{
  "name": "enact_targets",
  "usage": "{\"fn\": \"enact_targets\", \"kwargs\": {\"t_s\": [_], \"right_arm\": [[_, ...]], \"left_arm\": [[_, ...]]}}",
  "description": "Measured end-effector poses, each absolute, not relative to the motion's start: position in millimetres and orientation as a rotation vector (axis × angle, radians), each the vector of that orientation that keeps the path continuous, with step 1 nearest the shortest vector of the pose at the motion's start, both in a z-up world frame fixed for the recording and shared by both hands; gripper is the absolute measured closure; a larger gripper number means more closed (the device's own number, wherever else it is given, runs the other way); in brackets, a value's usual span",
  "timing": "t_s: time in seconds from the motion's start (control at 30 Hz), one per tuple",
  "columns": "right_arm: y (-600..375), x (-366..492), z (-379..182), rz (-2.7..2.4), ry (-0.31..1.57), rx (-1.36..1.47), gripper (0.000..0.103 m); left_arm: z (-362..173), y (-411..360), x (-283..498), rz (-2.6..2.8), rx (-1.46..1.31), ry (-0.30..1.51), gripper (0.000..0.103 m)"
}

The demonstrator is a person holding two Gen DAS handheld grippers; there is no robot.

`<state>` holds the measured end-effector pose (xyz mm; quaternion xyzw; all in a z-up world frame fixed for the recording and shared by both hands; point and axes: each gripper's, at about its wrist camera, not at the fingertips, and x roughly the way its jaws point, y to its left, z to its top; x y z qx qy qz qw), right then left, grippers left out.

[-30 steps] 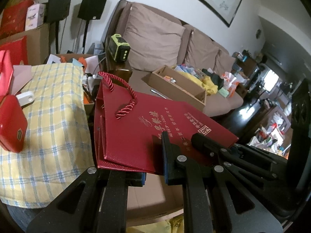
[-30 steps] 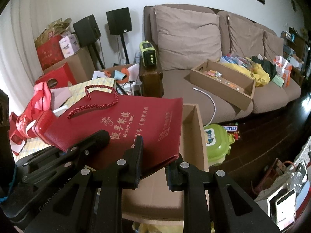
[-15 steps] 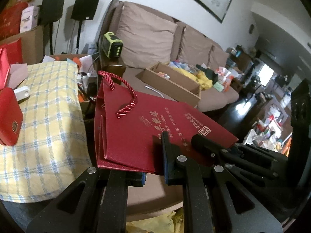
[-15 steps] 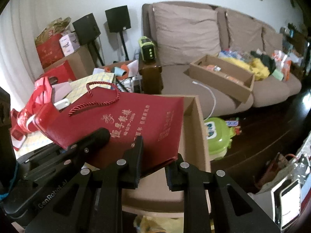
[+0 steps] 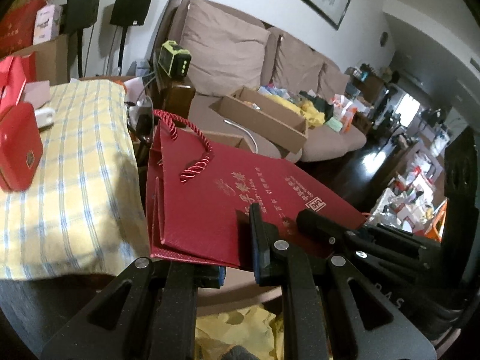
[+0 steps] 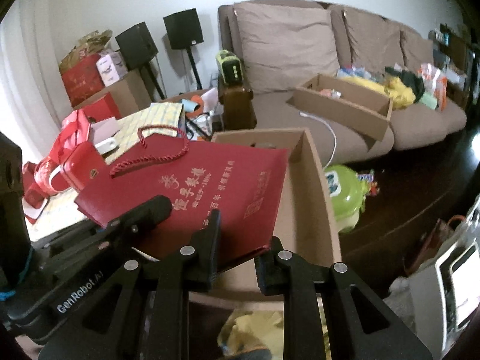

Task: Organize objects

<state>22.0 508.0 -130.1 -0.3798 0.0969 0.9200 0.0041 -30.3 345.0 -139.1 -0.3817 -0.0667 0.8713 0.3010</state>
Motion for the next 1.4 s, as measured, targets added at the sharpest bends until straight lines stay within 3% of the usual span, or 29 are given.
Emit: {"fn": "enact_targets", "kwargs": {"t_s": [0.4, 0.63, 0.87, 1.13, 1.4], "right_arm": [[519.1, 42.9, -161.2, 2.923, 0.403, -1.090, 0.084], [529.7, 48.4, -171.8, 2.971, 0.395, -1.013, 0.084], [527.7, 36.0, -182.6, 2.917, 0.365, -1.093, 0.084], [552.2, 29.2, -198.0, 2.823, 0.597, -1.190, 0.084], [551.4, 26.3, -210.3, 2.754, 0.550, -1.290, 0.083]], "left_arm": [[-156.3, 357.6, -22.0, 2.307, -1.041, -0.112, 0.090], [-168.5, 367.3, -6.9, 2.330, -0.903, -0.021, 0.089], [-176.5, 371.6, -26.0, 2.288, -1.040, -0.064, 0.089], [-183.3, 393.6, -29.1, 2.289, -1.129, 0.019, 0.089], [-198.3, 402.4, -29.0, 2.266, -1.215, 0.051, 0.089]]}}
